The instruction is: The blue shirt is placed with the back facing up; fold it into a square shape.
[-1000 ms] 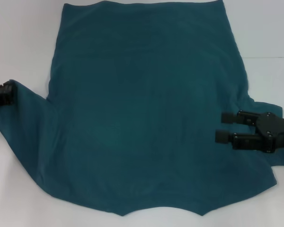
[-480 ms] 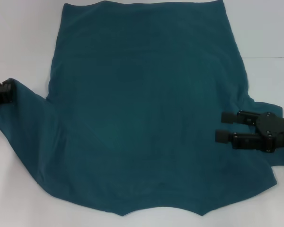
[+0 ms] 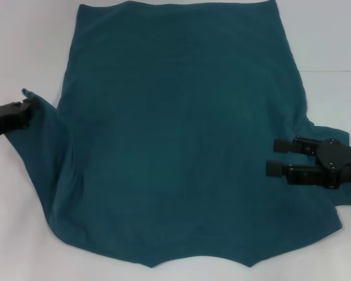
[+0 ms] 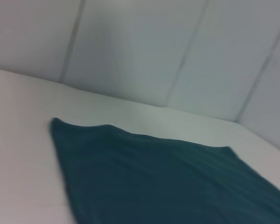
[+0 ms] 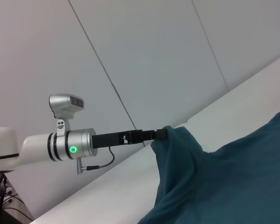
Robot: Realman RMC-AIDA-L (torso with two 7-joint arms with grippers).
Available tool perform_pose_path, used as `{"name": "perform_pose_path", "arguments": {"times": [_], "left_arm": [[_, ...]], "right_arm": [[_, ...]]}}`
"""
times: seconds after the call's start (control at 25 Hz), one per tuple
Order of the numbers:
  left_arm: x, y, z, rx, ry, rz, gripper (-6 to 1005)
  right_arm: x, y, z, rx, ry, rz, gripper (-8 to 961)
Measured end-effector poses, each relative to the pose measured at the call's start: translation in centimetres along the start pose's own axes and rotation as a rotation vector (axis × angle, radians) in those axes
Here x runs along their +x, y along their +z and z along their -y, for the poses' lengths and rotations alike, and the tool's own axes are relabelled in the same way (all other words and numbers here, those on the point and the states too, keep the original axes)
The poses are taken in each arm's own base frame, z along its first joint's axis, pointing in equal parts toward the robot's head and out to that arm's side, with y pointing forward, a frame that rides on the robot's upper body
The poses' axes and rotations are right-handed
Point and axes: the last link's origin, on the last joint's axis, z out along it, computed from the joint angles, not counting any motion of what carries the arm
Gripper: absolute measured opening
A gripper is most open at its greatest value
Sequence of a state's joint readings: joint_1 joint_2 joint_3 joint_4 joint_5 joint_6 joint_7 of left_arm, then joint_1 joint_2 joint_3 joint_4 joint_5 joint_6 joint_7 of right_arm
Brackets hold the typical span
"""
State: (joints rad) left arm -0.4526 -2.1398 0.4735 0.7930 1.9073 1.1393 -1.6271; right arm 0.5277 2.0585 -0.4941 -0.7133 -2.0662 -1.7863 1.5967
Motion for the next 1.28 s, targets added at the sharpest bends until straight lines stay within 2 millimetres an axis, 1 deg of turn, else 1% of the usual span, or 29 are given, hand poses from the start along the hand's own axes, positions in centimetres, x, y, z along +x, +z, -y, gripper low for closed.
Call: {"name": "perform_pose_path", "arguments": {"times": [0.08,0.2,0.44,0.6,1.0,1.28], "left_arm": [[-0.1,-0.1,-0.4,-0.029,0.000,0.008,-2],[-0.2,-0.1,-0.3,-0.025,0.004,0.017,-2],[-0.4,0.0,1.2,0.082,0.036,0.035,-2],[-0.4,0.4,2.1,0.166,0.089,0.056,-2],[-0.2,1.8,2.1,0.230,0.228,0.076,-2],[-0.1,2.2,2.3,0.267,0.261,0.084,-2]], "right_arm": [[0.0,0.0,0.0,0.000,0.000,-0.001,885],[0.1,0.0,0.0,0.001,0.002,-0.001,884],[0.2,0.1,-0.1,-0.002,0.003,-0.001,883],[0.3,0.2,-0.1,-0.006,0.007,0.001,883],[0.6,0.6,-0.3,-0.014,0.016,0.009,881],[1.0,0.5,-0.4,-0.015,0.027,0.011,879]]}}
